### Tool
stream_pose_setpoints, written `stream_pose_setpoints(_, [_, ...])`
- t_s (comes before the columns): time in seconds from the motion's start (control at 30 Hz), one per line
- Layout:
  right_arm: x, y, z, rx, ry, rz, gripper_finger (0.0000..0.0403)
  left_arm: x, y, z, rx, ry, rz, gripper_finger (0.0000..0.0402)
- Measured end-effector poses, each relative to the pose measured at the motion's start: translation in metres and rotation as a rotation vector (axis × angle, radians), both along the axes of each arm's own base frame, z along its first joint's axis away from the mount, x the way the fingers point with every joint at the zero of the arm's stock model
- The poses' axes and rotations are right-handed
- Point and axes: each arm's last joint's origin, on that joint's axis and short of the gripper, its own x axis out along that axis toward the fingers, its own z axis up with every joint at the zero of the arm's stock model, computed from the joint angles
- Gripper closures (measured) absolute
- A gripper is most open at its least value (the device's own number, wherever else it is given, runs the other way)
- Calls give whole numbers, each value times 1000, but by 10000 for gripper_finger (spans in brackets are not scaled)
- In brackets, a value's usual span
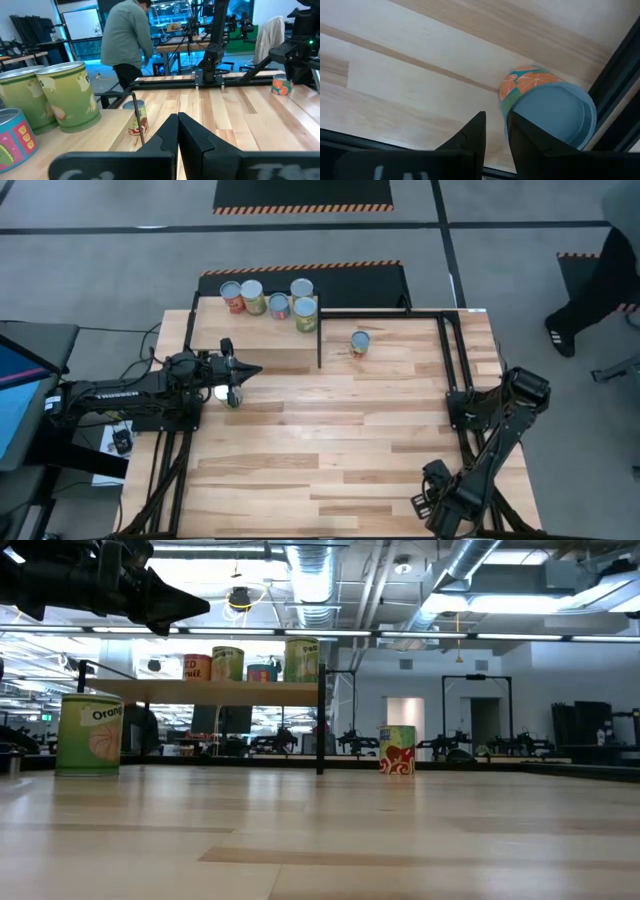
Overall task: Pick and place cans onto a shelf
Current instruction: Put the bottom canned orange on the shelf
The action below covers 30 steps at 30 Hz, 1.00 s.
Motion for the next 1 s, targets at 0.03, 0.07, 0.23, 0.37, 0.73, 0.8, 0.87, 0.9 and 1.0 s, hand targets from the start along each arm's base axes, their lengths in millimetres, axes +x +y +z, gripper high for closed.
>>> stream_pose_setpoints(0.03, [0, 0, 1, 3, 0, 8, 297, 0, 0, 0, 0, 0, 0, 401])
stream_pose_setpoints(0.07, [0, 0, 1, 6, 3, 15, 295, 0, 0, 0, 0, 0, 0, 401])
stream_pose_setpoints(0.23, [3, 0, 11, 7, 12, 25, 274, 0, 0, 0, -5, -1, 0, 401])
stream_pose_setpoints(0.37, [2, 1, 16, 2, 18, 23, 257, 0, 0, 0, -6, 0, 0, 401])
stream_pose_setpoints(0.73, [-1, -3, 1, -31, 40, -23, 299, 0, 0, -2, -13, 16, 1, 401])
stream_pose_setpoints(0.8, [0, -4, -2, -26, 36, -26, 314, 0, 0, -2, -13, 16, 1, 401])
stream_pose_setpoints(0.87, [0, -3, -4, -9, 28, -27, 325, 0, 0, -2, -13, 16, 1, 401])
stream_pose_setpoints(0.9, [0, -3, -6, -4, 24, -27, 328, 0, 0, -2, -14, 16, 1, 401])
stream_pose_setpoints(1.0, [0, -4, -12, 7, 20, -36, 331, 0, 0, -2, -25, 17, 1, 401])
